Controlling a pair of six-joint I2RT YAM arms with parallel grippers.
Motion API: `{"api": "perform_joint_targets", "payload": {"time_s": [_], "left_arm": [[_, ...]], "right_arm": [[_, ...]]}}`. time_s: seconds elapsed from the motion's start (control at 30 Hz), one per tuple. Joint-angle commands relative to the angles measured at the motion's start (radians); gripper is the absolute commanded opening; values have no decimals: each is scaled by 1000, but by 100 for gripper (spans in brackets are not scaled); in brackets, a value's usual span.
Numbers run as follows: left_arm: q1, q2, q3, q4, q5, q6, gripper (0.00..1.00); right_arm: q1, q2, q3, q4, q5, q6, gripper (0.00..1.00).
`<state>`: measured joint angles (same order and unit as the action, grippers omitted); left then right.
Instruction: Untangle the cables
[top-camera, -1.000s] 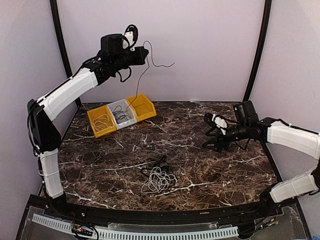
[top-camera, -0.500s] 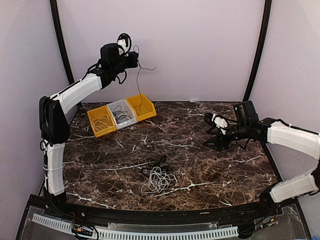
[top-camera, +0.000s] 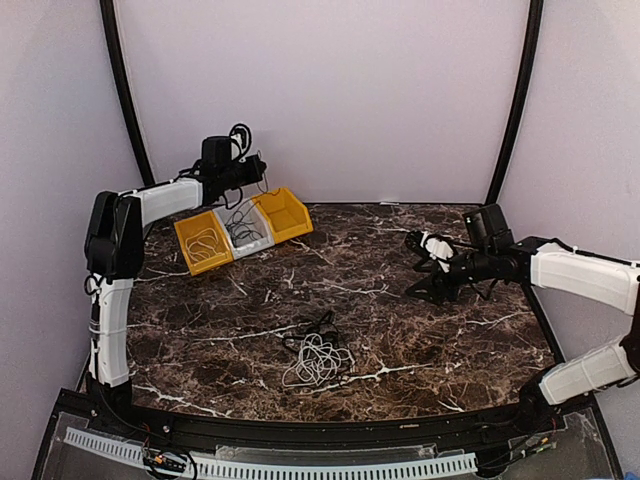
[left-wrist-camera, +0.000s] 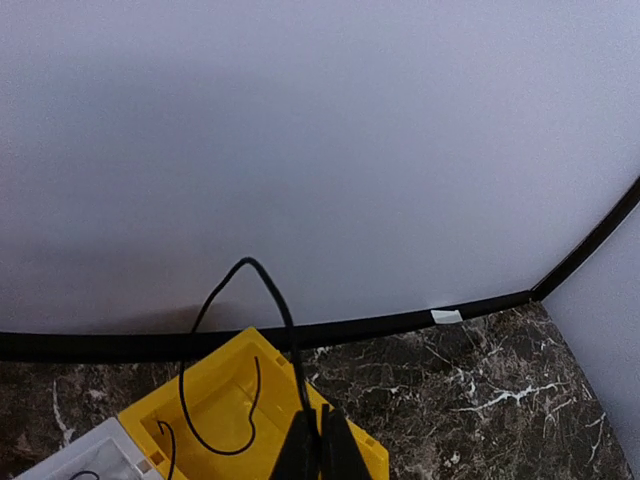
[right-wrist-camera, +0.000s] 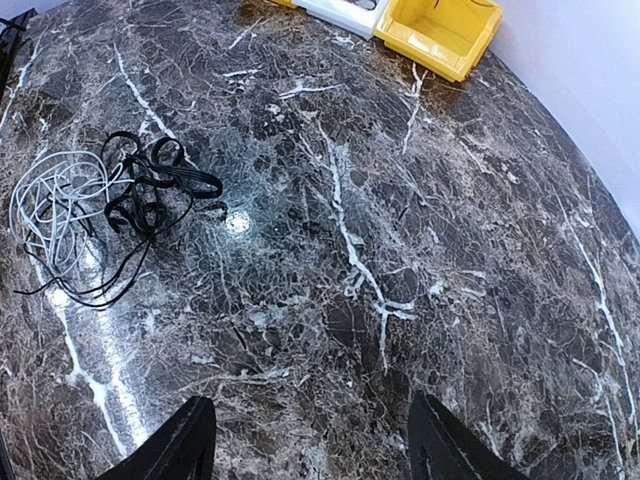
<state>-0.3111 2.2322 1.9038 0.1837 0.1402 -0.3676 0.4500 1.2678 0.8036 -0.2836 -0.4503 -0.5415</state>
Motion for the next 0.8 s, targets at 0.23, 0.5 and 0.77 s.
{"api": "perform_joint_targets", "payload": {"time_s": [0.23, 0.5, 0.77], "left_arm": [[-14, 12, -88, 94, 116, -84, 0], [-49, 6, 53, 96, 157, -53, 0], [-59, 3, 145, 207, 204, -36, 0]], "right_arm": [[-7, 38, -4, 29, 4, -12, 67], [-7, 45, -3, 27, 7, -12, 67], [-7, 35, -6, 26, 16, -16, 67]]}}
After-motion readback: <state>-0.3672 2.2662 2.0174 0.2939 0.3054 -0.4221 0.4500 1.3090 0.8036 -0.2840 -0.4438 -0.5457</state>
